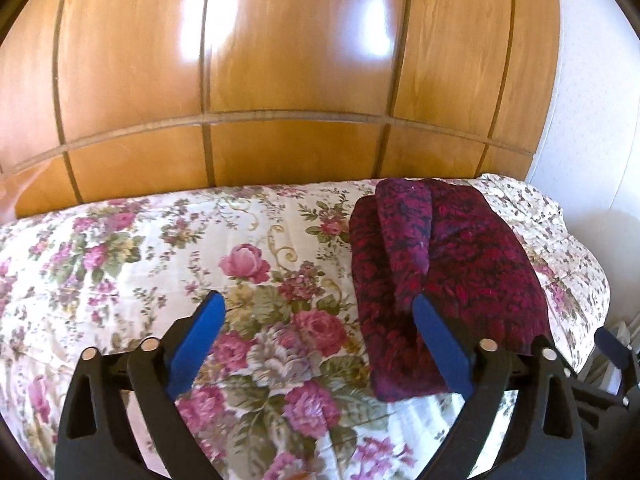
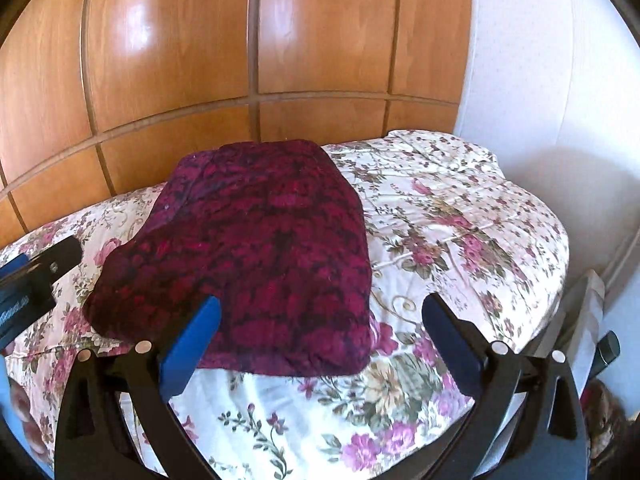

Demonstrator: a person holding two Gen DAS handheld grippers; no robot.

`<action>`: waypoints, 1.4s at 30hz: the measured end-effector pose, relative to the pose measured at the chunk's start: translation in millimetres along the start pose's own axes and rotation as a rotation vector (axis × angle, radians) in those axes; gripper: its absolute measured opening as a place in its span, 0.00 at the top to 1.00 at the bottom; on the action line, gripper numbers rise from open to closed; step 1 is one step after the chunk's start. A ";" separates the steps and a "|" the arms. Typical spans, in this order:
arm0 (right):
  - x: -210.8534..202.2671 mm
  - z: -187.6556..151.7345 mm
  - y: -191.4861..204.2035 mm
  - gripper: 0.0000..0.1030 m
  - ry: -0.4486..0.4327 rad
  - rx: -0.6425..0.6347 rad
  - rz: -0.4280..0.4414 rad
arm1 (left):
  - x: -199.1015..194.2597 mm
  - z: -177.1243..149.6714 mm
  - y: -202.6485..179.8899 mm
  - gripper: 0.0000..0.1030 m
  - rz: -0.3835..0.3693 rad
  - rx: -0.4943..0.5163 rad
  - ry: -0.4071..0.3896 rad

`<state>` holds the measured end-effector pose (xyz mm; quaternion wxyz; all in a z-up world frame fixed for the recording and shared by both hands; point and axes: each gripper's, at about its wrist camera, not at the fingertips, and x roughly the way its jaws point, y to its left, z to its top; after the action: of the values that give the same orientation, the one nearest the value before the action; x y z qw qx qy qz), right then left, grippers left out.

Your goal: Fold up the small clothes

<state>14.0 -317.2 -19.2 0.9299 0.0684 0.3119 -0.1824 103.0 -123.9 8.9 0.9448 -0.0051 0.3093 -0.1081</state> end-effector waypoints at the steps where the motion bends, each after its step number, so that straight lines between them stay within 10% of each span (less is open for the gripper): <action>1: -3.0 -2.0 0.4 0.02 -0.002 0.003 -0.007 | -3.7 -2.5 1.0 0.08 0.000 0.002 -0.003; 42: -23.3 -13.5 9.3 0.02 -0.020 -0.016 0.000 | -34.7 -25.7 13.1 0.04 0.014 -0.004 -0.002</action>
<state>-7.1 -298.4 -15.7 0.9335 0.0590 0.3043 -0.1804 63.3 -102.4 7.3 0.9459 -0.0051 0.3084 -0.1009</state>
